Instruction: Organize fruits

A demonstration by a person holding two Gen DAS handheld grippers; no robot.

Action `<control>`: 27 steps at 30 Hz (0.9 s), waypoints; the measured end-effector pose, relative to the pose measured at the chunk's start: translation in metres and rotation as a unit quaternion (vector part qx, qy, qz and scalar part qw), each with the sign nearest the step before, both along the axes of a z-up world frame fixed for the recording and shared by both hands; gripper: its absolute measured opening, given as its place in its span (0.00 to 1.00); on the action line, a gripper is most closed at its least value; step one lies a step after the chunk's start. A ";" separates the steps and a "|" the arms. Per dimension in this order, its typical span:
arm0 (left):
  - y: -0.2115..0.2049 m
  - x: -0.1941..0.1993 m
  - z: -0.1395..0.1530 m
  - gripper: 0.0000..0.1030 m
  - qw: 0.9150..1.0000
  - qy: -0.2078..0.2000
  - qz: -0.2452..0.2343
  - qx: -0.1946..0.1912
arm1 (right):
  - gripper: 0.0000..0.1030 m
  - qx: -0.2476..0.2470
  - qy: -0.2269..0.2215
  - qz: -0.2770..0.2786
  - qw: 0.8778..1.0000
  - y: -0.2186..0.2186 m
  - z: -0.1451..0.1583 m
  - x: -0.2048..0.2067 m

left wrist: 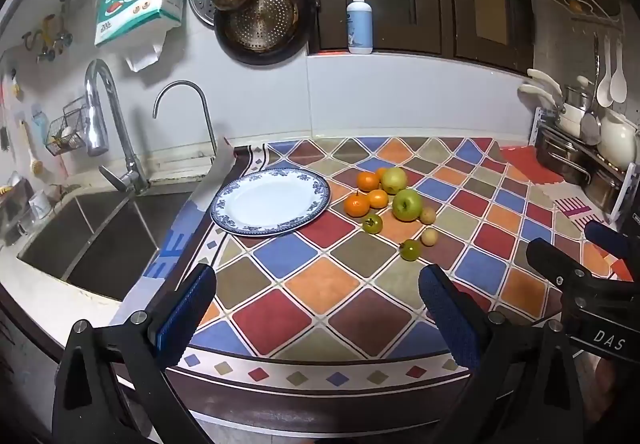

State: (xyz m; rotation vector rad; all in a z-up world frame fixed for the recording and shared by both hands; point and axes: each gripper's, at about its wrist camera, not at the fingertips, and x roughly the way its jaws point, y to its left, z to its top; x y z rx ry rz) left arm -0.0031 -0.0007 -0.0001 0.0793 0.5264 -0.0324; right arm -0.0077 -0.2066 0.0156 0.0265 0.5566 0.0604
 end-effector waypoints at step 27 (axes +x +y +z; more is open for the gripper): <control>-0.006 -0.003 0.010 1.00 1.000 0.012 0.008 -0.010 | 0.99 -0.002 -0.016 0.012 1.000 -0.006 0.008 -0.005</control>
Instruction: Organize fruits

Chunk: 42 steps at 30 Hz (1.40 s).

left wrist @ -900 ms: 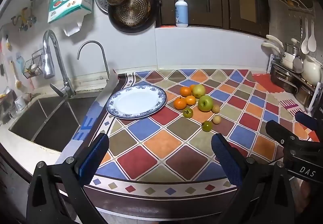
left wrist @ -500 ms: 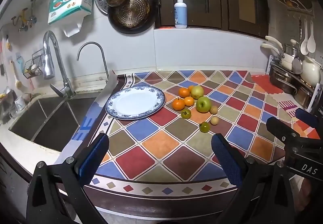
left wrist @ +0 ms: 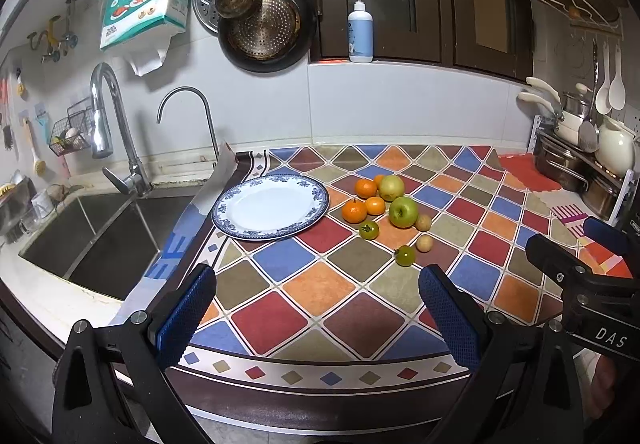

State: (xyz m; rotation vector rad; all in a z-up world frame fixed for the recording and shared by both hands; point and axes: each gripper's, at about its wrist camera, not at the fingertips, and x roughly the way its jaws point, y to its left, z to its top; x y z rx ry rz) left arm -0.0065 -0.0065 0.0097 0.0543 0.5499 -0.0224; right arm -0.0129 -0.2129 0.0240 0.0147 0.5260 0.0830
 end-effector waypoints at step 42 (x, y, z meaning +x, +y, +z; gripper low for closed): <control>0.001 -0.007 0.003 1.00 1.000 -0.008 -0.002 -0.004 | 0.99 0.000 0.000 0.003 1.000 0.003 0.001 -0.003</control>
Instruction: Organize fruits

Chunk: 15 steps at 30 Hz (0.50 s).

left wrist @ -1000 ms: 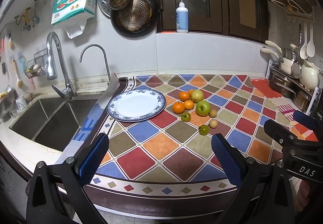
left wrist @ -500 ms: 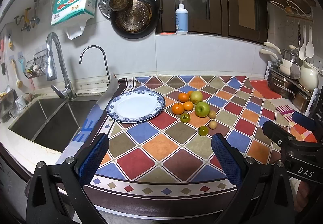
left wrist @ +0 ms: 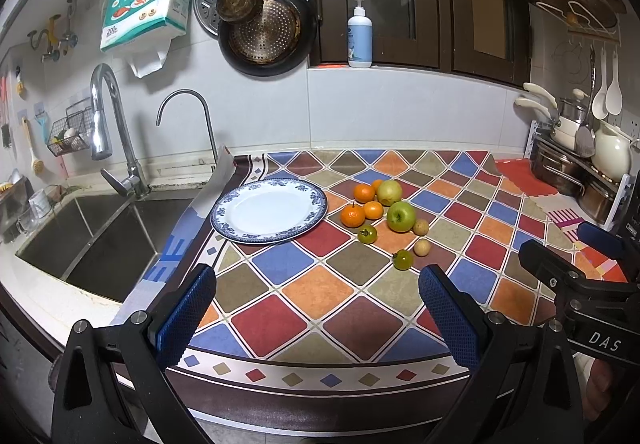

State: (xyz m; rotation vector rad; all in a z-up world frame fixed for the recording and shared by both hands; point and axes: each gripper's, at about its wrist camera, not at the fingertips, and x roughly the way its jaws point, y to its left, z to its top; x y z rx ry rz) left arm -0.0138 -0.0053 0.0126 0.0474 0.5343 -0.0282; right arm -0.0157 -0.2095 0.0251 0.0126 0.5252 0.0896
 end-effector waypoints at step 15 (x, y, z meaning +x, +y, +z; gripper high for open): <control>-0.001 0.002 0.001 1.00 1.000 0.003 -0.001 0.002 | 0.99 0.001 0.002 0.000 1.000 0.001 0.000 0.001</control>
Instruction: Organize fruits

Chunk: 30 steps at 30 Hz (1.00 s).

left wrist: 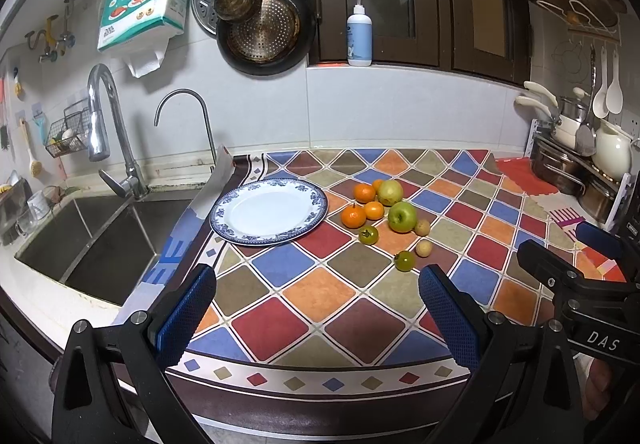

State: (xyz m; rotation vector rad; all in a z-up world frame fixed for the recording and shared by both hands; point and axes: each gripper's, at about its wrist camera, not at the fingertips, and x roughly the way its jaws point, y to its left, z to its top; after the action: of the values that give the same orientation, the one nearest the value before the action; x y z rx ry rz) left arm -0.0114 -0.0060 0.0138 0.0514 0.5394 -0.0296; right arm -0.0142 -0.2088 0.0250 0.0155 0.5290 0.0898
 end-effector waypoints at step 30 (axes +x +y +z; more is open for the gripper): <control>0.035 0.119 -0.036 0.87 0.981 0.014 -0.187 0.051 | 0.95 0.011 0.062 -0.064 0.996 0.057 -0.040 0.080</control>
State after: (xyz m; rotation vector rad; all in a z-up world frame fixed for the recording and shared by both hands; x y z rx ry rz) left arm 0.1079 0.0295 -0.0220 0.2524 0.5532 -0.3699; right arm 0.0661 -0.1516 -0.0146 0.0770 0.6492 -0.0307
